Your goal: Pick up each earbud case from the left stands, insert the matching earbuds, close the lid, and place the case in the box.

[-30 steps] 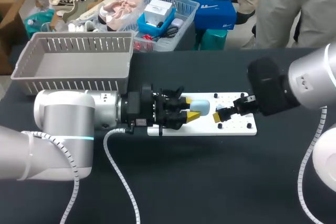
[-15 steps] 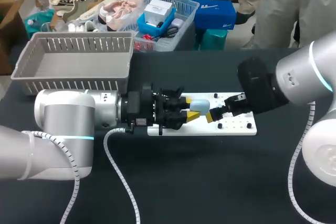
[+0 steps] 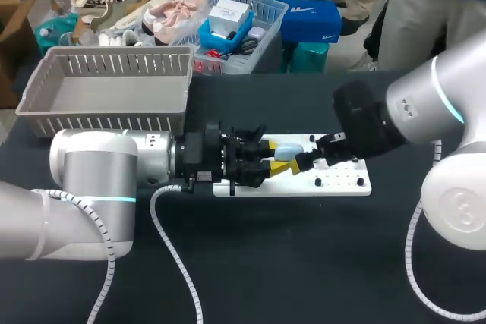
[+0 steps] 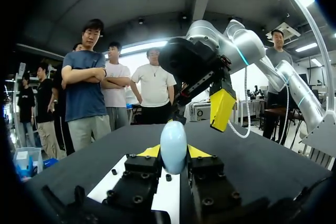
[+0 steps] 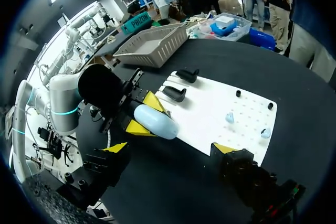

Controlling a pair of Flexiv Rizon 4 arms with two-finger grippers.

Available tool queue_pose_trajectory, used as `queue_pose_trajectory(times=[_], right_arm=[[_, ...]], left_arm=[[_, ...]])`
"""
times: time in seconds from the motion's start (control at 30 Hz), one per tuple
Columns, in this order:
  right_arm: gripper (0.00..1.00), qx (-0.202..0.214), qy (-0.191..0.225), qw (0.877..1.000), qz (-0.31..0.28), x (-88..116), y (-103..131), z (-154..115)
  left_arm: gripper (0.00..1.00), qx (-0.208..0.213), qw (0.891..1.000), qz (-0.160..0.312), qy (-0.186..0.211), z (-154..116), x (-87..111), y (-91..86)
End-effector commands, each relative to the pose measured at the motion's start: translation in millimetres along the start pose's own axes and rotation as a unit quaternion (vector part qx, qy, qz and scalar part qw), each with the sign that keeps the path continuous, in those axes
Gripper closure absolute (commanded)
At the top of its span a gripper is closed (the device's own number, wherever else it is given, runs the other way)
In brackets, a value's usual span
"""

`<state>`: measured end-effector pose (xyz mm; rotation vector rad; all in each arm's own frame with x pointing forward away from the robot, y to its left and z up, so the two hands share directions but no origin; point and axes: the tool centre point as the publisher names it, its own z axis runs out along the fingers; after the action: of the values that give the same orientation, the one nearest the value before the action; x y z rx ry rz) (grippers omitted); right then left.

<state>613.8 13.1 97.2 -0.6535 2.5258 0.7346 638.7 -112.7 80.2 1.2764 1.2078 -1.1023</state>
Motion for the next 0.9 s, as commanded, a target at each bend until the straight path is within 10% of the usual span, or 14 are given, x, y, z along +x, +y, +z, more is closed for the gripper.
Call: queue_pose_trajectory(times=[0.03,0.9], right_arm=[[0.0,-0.002,0.005,1.0,0.001,-5.1,-4.0,5.4],[0.0,0.012,0.005,1.0,0.015,-9.1,-15.8,11.6]], left_arm=[[1.0,0.001,1.0,0.0,0.0,0.9,0.9,1.2],[1.0,0.001,1.0,0.0,0.0,0.9,0.9,1.2]])
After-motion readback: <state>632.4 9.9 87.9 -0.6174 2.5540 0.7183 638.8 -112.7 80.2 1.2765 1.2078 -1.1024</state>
